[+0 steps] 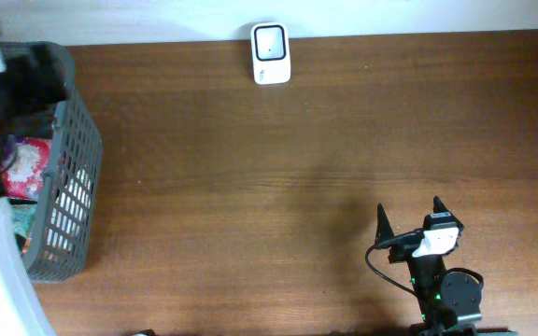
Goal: Scan the item barcode
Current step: 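Reach the left gripper into the grey basket toward the red-purple box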
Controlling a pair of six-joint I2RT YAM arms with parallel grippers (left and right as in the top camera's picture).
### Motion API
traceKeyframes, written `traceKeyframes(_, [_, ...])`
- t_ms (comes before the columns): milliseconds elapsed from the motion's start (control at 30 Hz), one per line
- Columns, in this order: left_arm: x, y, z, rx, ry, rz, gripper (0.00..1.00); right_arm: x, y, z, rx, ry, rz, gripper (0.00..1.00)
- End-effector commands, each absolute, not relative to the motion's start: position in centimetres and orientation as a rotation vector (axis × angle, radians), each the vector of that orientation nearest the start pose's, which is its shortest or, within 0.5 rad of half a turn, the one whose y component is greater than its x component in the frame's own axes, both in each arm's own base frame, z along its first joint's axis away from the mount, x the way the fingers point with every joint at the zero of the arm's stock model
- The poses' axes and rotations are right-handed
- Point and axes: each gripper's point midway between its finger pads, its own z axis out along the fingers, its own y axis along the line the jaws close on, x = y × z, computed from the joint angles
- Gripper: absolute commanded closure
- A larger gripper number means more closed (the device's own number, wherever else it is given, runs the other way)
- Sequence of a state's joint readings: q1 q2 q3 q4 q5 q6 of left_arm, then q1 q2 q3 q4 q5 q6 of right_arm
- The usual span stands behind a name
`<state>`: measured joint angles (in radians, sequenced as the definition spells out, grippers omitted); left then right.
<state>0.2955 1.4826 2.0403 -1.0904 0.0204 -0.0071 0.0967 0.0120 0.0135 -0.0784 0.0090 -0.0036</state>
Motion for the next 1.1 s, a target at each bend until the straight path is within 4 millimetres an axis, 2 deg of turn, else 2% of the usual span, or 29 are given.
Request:
traceKeyframes(0, [35.0, 16.2, 40.9, -0.571, 2.138, 0.258, 0.01, 24.5, 2.0, 15.5, -0.070, 1.652, 0.057, 0.01])
traceKeyframes(133, [33.5, 21.5, 37.4, -0.924, 2.143, 0.309, 0.01, 24.5, 2.0, 15.5, -0.070, 1.652, 0.057, 0.01])
traceKeyframes(167, [33.5, 22.3, 36.6, -0.952, 2.159, 0.313, 0.01, 24.5, 2.0, 15.5, -0.070, 1.652, 0.057, 0.01])
traceKeyframes(233, [33.7, 24.1, 33.5, -1.022, 2.232, 0.326, 0.01, 24.5, 2.0, 15.5, -0.070, 1.652, 0.057, 0.01])
traceKeyframes(300, [34.7, 24.9, 31.1, -1.081, 2.268, 0.307, 0.01, 24.5, 2.0, 15.5, -0.070, 1.652, 0.057, 0.01])
traceKeyframes(400, [36.6, 24.7, 27.6, -1.130, 2.334, 0.210, 0.01, 24.5, 2.0, 15.5, -0.070, 1.652, 0.057, 0.01])
traceKeyframes(433, [36.9, 24.9, 26.6, -1.146, 2.353, 0.205, 0.07, 24.5, 2.0, 15.5, -0.070, 1.652, 0.057, 0.01])
traceKeyframes(467, [37.2, 25.1, 25.8, -1.171, 2.356, 0.198, 0.08, 24.5, 2.0, 15.5, -0.070, 1.652, 0.057, 0.01])
traceKeyframes(600, [38.3, 25.6, 21.2, -1.336, 2.385, 0.158, 0.05, 24.5, 2.0, 15.5, -0.070, 1.652, 0.057, 0.01])
traceKeyframes(700, [39.4, 25.0, 17.6, -1.338, 2.480, 0.186, 0.01, 24.5, 2.0, 15.5, -0.070, 1.652, 0.057, 0.01])
traceKeyframes(833, [40.9, 26.0, 12.9, -1.415, 2.493, 0.250, 0.02, 24.5, 2.0, 15.5, -0.070, 1.652, 0.057, 0.01])
traceKeyframes(1067, [43.5, 27.3, 8.4, -1.398, 2.484, 0.258, 0.04, 24.5, 2.0, 15.5, -0.070, 1.652, 0.057, 0.01])
